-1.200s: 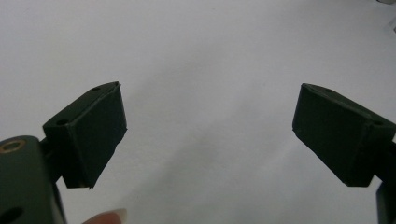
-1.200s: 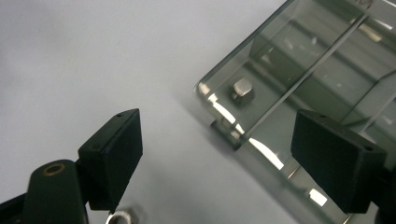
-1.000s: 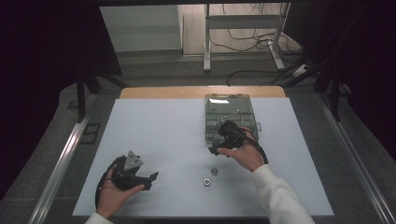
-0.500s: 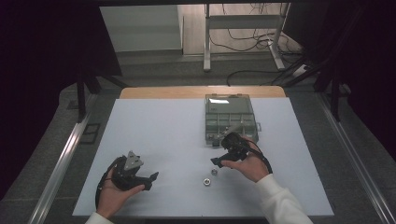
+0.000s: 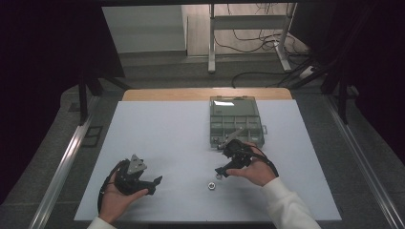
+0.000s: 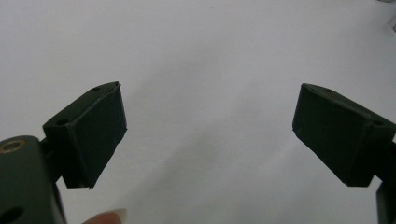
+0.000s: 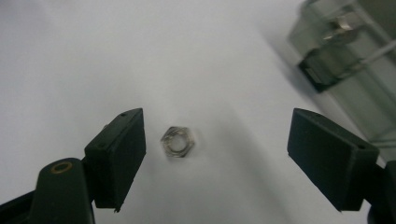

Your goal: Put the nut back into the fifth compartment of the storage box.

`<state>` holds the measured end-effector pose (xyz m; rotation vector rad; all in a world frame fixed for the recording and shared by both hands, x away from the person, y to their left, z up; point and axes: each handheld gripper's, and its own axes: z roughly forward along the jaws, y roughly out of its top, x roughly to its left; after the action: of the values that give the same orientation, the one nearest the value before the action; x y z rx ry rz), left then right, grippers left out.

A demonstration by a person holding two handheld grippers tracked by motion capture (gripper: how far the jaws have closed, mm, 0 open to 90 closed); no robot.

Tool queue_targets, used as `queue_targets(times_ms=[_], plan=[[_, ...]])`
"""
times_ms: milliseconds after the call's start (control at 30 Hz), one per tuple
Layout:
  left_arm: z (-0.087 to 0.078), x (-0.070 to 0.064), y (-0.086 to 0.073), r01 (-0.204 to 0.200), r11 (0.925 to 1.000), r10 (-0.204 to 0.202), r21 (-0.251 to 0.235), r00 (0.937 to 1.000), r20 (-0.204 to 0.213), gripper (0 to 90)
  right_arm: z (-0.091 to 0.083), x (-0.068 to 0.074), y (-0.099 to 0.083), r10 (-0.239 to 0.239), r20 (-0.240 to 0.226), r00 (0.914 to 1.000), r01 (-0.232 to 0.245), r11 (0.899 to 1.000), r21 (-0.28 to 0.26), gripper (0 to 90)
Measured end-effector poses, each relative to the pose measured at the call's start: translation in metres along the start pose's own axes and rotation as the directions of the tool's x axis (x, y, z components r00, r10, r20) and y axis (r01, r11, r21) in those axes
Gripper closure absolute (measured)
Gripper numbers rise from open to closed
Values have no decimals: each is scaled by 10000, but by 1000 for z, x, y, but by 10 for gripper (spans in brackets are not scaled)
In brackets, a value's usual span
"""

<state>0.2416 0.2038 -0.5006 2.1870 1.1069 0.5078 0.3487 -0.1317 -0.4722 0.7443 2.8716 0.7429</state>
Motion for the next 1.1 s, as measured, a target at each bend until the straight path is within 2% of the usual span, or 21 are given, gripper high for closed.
queue_targets(times_ms=[100, 233, 367, 500, 733, 900, 933, 1100], plan=[[0, 0, 0, -6, 10000, 6, 4, 10000, 0, 103, 6, 5, 1, -480, -189, 9987, 485, 9984, 300, 202], [0, 0, 0, -12, 10000, 12, 8, 10000, 0, 103, 12, 9, 1, -877, -382, 9954, 897, 9946, 524, 241], [0, 0, 0, -11, 10000, 11, 10, 10000, -4, 103, 17, 11, 1, -1196, -308, 9923, 1216, 9898, 740, 252], [0, 0, 0, -11, 10000, 11, 12, 10000, 0, 103, 20, 11, 0, -1299, -394, 9907, 1330, 9869, 909, 270], [1, 0, 0, -35, 10000, 35, 50, 10000, 11, 103, 30, 15, 0, -1752, -344, 9839, 1783, 9734, 1439, 348], [1, 0, 0, -31, 10000, 31, 47, 10000, 12, 103, 33, 19, 0, -1885, -416, 9812, 1928, 9676, 1633, 403], [1, 0, 0, -31, 10000, 31, 43, 10000, 14, 103, 35, 19, 0, -2053, -528, 9773, 2114, 9618, 1737, 431], [1, 0, 0, -34, 10000, 34, 43, 10000, 19, 103, 36, 20, 0, -2054, -555, 9771, 2120, 9621, 1716, 498]])
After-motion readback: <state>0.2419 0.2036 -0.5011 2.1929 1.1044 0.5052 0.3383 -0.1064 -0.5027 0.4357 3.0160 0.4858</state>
